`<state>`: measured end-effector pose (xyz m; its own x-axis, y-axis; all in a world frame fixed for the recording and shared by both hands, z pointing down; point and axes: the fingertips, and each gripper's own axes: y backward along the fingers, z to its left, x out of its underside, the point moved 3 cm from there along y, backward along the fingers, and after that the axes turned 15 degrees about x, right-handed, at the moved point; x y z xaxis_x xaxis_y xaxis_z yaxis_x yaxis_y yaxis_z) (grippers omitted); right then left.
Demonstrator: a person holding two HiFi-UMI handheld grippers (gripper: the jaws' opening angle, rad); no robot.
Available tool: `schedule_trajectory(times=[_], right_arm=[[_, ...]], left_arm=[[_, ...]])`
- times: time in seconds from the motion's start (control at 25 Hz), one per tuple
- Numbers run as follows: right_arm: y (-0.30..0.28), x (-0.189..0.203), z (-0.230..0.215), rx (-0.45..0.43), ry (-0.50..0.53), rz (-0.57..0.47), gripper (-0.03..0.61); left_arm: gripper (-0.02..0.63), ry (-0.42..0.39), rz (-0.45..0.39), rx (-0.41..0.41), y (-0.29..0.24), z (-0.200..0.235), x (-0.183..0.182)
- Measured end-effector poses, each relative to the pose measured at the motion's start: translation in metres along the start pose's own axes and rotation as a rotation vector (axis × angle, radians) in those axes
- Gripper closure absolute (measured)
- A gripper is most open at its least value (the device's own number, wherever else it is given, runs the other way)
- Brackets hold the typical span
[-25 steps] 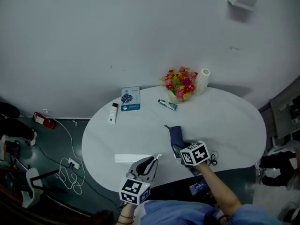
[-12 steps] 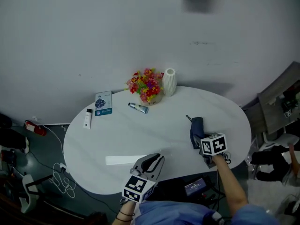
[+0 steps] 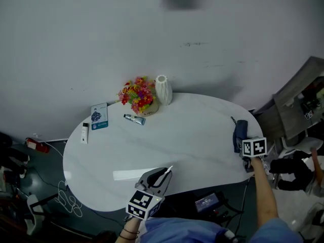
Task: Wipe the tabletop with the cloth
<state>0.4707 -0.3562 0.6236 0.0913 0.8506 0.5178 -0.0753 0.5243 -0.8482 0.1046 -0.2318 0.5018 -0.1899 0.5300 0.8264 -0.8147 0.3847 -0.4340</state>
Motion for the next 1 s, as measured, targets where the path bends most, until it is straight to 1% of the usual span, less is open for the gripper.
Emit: schedule_trajectory(times=[0.12, 0.24, 0.32, 0.44, 0.56, 0.64, 0.84, 1.0], right_arm=[[-0.004, 0.004, -0.041, 0.054, -0.007, 0.011, 0.517], [-0.009, 0.012, -0.072, 0.093, -0.039, 0.027, 0.517], [-0.01, 0.015, -0.083, 0.107, -0.052, 0.039, 0.517], [-0.007, 0.015, -0.086, 0.103, -0.052, 0.036, 0.517], [-0.002, 0.01, -0.078, 0.092, -0.051, 0.015, 0.517], [0.004, 0.004, -0.065, 0.073, -0.049, -0.006, 0.517], [0.026, -0.007, -0.02, 0.014, -0.011, -0.045, 0.517], [0.048, -0.021, 0.031, -0.033, 0.011, -0.087, 0.517]], left_arm=[[0.565, -0.006, 0.005, -0.015, -0.001, -0.003, -0.004], [0.565, -0.001, 0.009, -0.031, 0.0, -0.007, -0.004], [0.565, 0.007, 0.012, -0.039, 0.002, -0.01, -0.002], [0.565, 0.018, 0.018, -0.046, 0.006, -0.014, 0.003], [0.565, 0.025, 0.024, -0.048, 0.009, -0.016, 0.009], [0.565, 0.024, 0.023, -0.049, 0.012, -0.018, 0.011], [0.565, 0.031, -0.015, -0.069, 0.032, -0.022, 0.014], [0.565, 0.044, -0.035, -0.1, 0.064, -0.021, 0.029]])
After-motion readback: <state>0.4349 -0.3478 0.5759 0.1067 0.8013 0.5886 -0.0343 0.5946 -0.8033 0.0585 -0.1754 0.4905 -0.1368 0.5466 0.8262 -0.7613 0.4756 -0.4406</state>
